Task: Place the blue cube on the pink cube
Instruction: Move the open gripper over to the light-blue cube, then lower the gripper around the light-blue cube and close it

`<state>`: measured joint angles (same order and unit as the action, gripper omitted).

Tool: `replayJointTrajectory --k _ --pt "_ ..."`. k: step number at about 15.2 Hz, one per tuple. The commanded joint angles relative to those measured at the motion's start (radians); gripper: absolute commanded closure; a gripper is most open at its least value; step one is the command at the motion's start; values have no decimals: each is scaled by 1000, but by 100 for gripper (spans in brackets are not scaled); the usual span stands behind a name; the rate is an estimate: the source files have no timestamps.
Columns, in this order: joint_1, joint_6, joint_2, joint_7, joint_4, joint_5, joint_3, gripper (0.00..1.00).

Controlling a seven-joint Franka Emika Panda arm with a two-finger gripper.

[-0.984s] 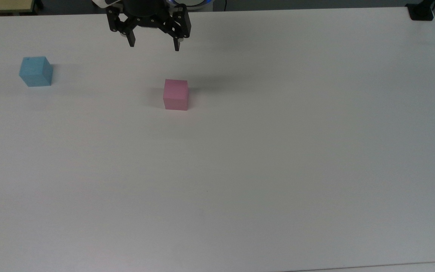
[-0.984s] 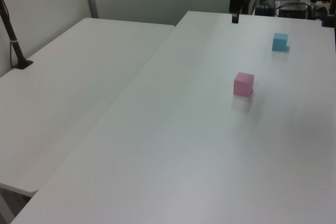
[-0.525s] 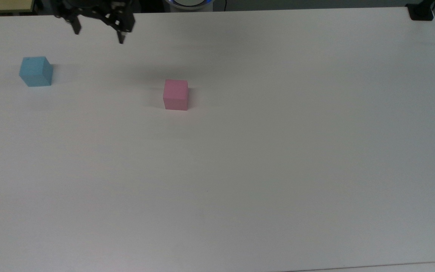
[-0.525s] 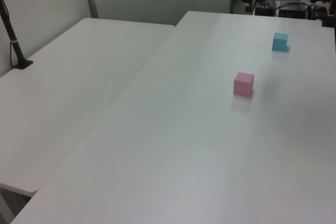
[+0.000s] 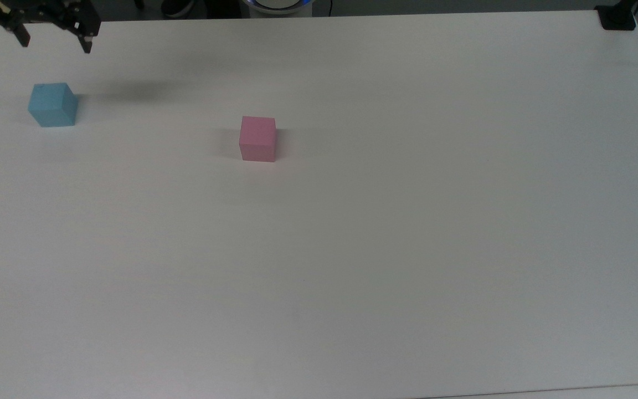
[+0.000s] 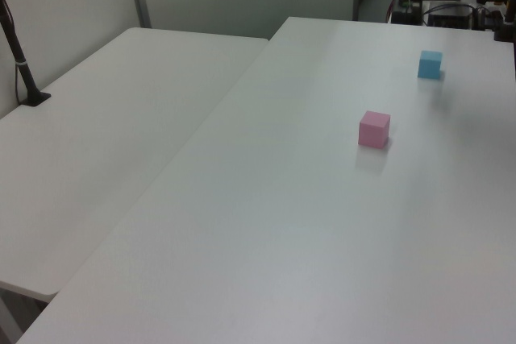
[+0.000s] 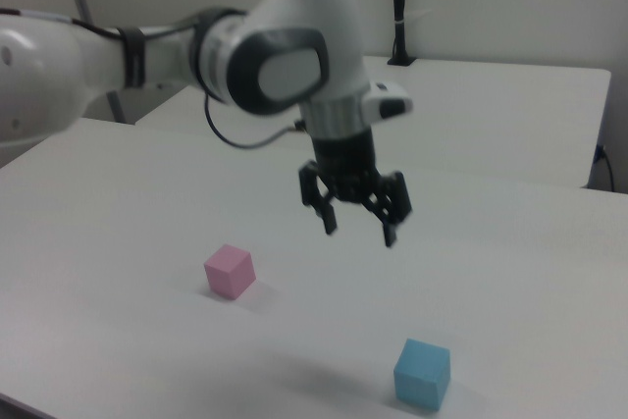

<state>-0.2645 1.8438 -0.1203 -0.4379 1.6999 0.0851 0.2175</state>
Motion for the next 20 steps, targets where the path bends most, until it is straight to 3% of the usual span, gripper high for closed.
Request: replayJointTrajectory --k 1,4,11,20 --pt "-27 200 -15 -73 128 -13 11 0" --pt "-58 299 -41 -84 168 -13 11 0" --pt "-142 307 -93 -116 170 -13 11 0" --pt "-159 466 -145 -120 248 -12 10 0"
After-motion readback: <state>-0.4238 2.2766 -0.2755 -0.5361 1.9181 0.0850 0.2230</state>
